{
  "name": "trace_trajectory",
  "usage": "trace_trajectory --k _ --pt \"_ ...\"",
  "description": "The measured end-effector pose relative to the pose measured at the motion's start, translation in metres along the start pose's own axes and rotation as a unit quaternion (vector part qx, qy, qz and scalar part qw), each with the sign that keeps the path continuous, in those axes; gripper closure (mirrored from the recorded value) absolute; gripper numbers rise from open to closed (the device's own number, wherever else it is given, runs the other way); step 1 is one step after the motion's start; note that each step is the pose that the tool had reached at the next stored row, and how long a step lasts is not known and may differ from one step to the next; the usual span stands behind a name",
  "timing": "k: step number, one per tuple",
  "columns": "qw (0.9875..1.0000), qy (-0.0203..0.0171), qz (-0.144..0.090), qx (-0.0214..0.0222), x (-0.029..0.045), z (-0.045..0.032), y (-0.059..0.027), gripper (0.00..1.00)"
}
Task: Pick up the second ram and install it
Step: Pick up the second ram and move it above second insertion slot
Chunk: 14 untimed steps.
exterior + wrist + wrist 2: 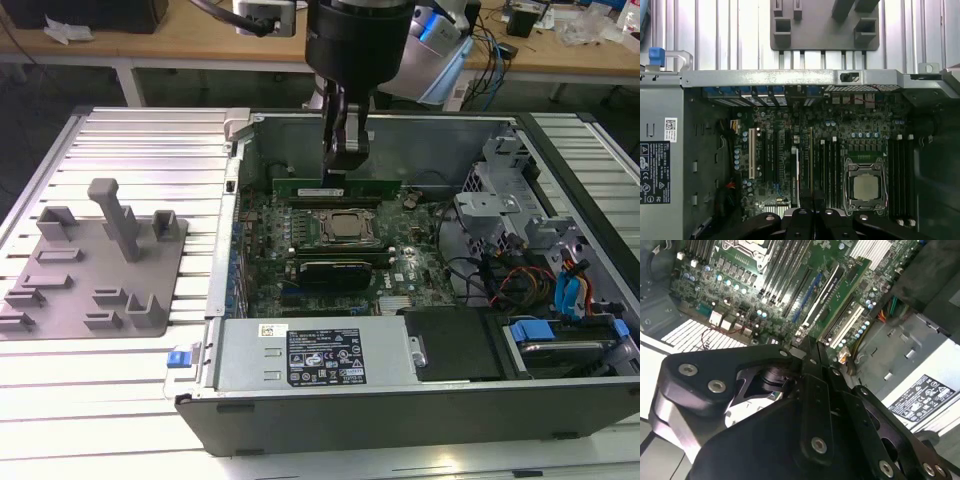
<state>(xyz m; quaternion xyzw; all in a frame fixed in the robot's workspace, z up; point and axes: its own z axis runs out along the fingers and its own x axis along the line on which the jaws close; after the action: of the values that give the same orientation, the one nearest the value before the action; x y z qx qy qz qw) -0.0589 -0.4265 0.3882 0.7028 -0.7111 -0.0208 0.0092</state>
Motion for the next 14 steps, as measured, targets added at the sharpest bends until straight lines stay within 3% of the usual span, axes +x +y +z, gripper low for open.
trace_trajectory --k 3,14 --pt "1.0 0.0004 0.0 0.0 -0.0028 0.0095 -0.0057 0.91" --pt "1.0 0.0005 0.0 -0.0019 -0.0082 0.0263 -0.0315 0.91"
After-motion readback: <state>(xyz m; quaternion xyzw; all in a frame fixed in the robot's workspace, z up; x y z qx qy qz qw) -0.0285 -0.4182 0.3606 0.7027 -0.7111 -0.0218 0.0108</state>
